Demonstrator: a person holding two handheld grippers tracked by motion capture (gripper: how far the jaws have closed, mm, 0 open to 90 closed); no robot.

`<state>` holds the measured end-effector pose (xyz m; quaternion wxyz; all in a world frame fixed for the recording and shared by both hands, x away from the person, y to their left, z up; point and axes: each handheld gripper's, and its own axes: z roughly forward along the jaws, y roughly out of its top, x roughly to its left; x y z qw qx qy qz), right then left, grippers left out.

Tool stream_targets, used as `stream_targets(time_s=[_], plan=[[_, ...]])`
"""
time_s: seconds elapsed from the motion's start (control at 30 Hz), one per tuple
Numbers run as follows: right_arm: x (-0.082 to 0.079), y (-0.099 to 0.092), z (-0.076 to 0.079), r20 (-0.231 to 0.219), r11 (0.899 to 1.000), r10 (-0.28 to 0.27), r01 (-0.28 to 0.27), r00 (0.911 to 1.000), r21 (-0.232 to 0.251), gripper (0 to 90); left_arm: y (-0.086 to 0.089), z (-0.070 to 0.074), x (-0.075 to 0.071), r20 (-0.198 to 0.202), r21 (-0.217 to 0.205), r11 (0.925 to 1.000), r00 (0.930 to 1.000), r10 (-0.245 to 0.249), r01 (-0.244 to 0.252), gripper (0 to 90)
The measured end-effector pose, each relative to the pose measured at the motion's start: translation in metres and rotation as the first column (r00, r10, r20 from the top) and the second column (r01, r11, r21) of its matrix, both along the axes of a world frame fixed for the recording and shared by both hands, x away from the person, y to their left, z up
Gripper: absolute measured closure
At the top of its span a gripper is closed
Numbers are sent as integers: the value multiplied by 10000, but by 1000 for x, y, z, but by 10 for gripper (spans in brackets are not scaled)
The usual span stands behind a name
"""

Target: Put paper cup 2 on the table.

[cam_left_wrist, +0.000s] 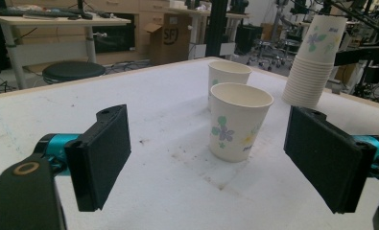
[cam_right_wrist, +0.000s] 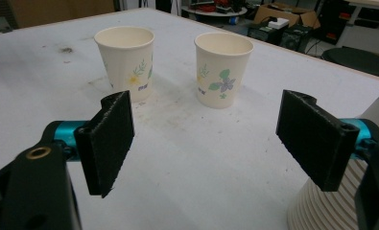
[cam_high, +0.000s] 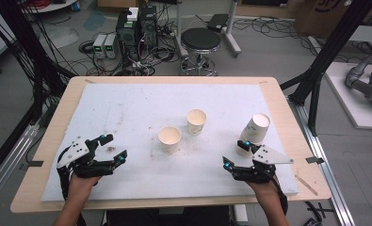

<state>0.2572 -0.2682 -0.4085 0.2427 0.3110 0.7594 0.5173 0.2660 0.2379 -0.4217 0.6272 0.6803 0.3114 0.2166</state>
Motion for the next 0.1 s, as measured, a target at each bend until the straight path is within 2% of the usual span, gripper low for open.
stream_targets(time_s=[0.1], plan=[[-1, 0, 0, -56, 10000, -11, 12, 10000, 44, 214, -1, 0, 1, 0, -9, 10000, 10000, -26, 26, 163]])
